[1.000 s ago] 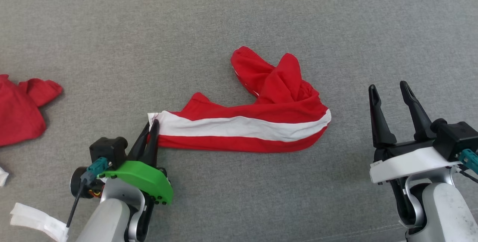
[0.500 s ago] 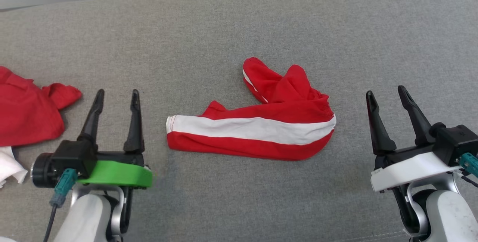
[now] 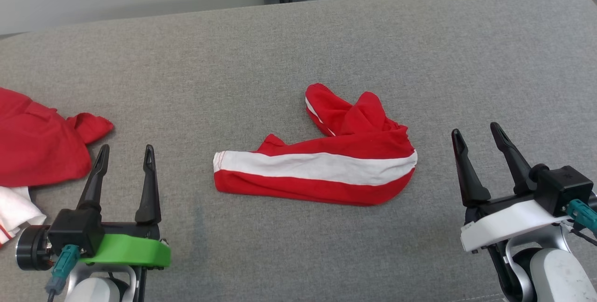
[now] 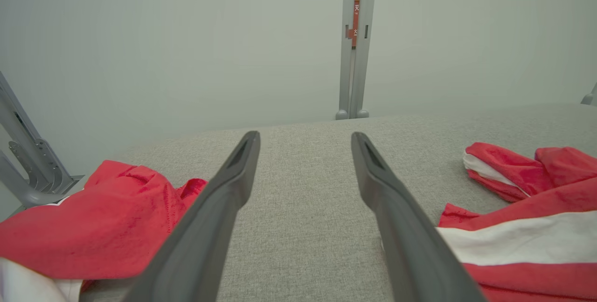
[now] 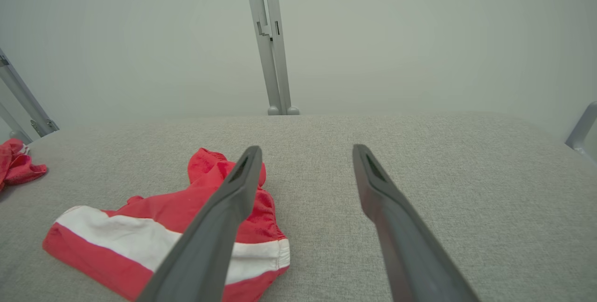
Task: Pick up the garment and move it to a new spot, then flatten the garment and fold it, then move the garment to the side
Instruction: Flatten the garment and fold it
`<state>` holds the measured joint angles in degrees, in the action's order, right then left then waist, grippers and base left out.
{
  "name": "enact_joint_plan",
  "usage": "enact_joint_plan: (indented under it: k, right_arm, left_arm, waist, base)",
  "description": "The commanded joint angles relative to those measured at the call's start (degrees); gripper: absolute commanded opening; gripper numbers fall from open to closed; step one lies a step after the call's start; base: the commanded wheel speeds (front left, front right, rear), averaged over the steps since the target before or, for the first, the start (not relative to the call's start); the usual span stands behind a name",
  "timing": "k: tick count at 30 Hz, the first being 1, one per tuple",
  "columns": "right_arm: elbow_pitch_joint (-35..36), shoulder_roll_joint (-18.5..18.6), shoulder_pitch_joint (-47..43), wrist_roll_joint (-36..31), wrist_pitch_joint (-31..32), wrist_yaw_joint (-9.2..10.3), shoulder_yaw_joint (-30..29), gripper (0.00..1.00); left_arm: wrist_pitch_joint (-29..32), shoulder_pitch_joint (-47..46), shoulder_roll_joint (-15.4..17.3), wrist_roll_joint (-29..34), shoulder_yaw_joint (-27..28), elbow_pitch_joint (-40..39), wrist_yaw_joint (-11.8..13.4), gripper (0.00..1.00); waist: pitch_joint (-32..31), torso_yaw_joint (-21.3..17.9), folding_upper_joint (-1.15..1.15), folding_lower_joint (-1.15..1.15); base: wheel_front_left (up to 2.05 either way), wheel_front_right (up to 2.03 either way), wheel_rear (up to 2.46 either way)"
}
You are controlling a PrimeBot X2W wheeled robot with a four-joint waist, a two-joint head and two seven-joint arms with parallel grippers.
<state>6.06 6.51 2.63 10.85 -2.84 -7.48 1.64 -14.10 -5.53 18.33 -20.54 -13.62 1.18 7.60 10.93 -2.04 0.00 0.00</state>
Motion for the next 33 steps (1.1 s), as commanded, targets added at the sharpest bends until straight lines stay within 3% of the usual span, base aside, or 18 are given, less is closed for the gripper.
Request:
enact_joint_plan:
  k: [1, 8, 12, 19, 26, 27, 29, 30, 33]
  right_arm:
    - [0.2, 0.2, -0.5, 0.3, 0.3, -0.03, 0.0, 1.0]
    - [0.4, 0.2, 0.0, 0.3, 0.2, -0.03, -0.2, 1.0]
    - [0.7, 0.2, 0.9, 0.2, 0.2, -0.03, -0.4, 1.0]
    - [-0.1, 0.0, 2.6, 0.5, 0.0, -0.02, 1.0, 1.0]
    - [-2.1, 0.6, 3.5, 0.7, -0.1, -0.03, 1.7, 1.0]
    - [-2.4, 0.9, 3.4, 0.7, -0.2, -0.03, 2.0, 1.0]
    - [-3.0, 1.3, 3.5, 0.8, 0.0, -0.03, 3.0, 1.0]
    - [-3.3, 1.5, 3.5, 0.8, 0.0, -0.03, 3.5, 1.0]
    - [-4.4, 2.4, 3.9, 1.5, 0.4, -0.03, 5.8, 1.0]
  left_arm:
    - [0.2, 0.7, 0.3, -0.1, -0.1, -0.3, 0.4, 1.0]
    - [1.3, -0.7, 0.1, -0.2, -0.9, -0.4, 0.3, 1.0]
    - [4.7, -4.6, -0.7, -0.3, -3.9, 0.3, -2.1, 1.0]
    - [17.2, -11.4, -3.3, -3.3, -10.0, 8.4, -7.0, 1.0]
    - [20.7, -14.6, -4.4, -7.0, -10.0, 16.9, -9.6, 1.0]
    - [20.3, -15.1, -4.5, -7.1, -9.9, 17.8, -9.8, 0.96]
    - [19.7, -15.6, -4.6, -7.7, -9.8, 19.3, -10.4, 0.21]
    - [19.6, -15.8, -4.7, -7.9, -9.8, 19.7, -10.7, 0.0]
    - [18.7, -17.0, -4.9, -8.3, -10.0, 21.0, -11.4, 0.0]
  waist:
    - [0.1, 0.0, 0.0, 0.0]
    - [0.9, 0.0, 0.0, 0.0]
    - [2.8, 0.2, 0.0, 0.0]
    - [6.5, -0.8, 0.0, 0.0]
    - [8.9, -1.8, 0.0, 0.0]
    - [9.2, -1.8, 0.0, 0.0]
    - [9.8, -1.7, 0.0, 0.0]
    - [10.0, -1.6, 0.0, 0.0]
    - [10.6, -1.2, 0.0, 0.0]
  base:
    - [0.0, 0.0, 0.0]
    - [0.0, 0.0, 0.0]
    - [0.0, 0.0, 0.0]
    - [0.0, 0.0, 0.0]
    - [0.0, 0.0, 0.0]
    - [0.0, 0.0, 0.0]
    - [0.0, 0.0, 0.0]
    - [0.0, 0.0, 0.0]
    - [0.0, 0.0, 0.0]
